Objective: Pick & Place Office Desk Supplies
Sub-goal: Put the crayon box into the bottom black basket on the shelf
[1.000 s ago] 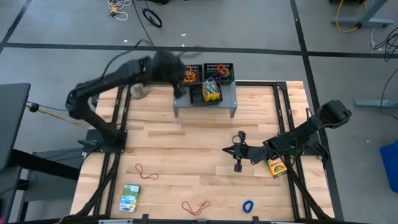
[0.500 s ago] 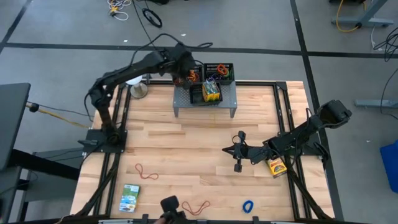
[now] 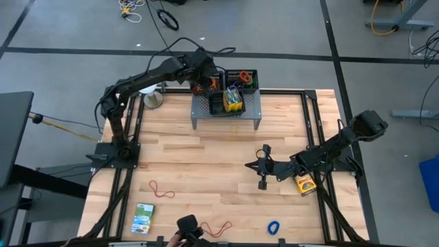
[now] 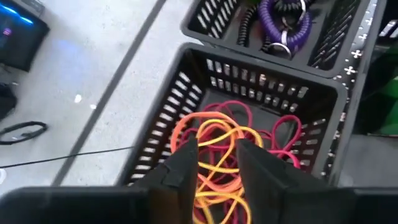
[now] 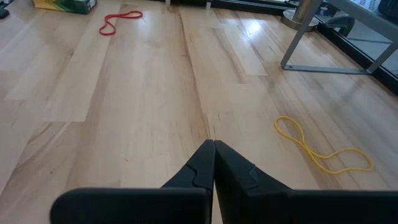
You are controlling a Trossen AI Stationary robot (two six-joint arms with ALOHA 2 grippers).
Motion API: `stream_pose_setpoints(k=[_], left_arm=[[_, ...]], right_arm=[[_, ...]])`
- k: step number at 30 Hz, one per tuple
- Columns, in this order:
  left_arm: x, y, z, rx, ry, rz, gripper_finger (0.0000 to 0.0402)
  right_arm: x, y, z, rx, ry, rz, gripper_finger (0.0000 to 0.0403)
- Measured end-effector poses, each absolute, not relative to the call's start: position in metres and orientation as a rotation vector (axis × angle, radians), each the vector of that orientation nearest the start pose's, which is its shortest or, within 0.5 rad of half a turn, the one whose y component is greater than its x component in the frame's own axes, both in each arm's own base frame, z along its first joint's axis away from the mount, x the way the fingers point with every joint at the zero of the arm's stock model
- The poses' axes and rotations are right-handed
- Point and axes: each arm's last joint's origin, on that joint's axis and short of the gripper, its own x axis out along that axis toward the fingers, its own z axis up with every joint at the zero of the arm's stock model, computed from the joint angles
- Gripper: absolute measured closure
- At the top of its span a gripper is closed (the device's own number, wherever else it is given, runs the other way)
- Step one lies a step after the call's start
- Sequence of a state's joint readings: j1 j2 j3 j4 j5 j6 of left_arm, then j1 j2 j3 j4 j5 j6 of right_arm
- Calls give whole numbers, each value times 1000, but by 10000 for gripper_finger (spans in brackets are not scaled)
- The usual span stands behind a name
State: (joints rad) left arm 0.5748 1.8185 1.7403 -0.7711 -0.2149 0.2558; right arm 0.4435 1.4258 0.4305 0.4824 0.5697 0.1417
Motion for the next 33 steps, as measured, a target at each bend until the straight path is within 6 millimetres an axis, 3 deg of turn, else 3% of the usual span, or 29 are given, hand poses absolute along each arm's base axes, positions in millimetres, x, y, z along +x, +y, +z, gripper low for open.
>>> stream_pose_setpoints(k=[4,8,16,21,26,33], left_arm=[[331,215,337,130,963,620,258],[334,197,348,222,1010,585,265],[345,122,372,404,954,323,331],[338,79,373,367,906,159,384],[330,36,341,304,879,32,395],[314,-26,258,215,729,-60,395]], right_arm=[[229,91,147,-109,437,-154,392],[229,91,147,-108,436,-154,392],[229,91,147,-109,438,-155,392],[229,91,147,-108,438,-155,392],[229,91,147,-99,437,-157,392],[229,91,147,-81,434,-161,392]])
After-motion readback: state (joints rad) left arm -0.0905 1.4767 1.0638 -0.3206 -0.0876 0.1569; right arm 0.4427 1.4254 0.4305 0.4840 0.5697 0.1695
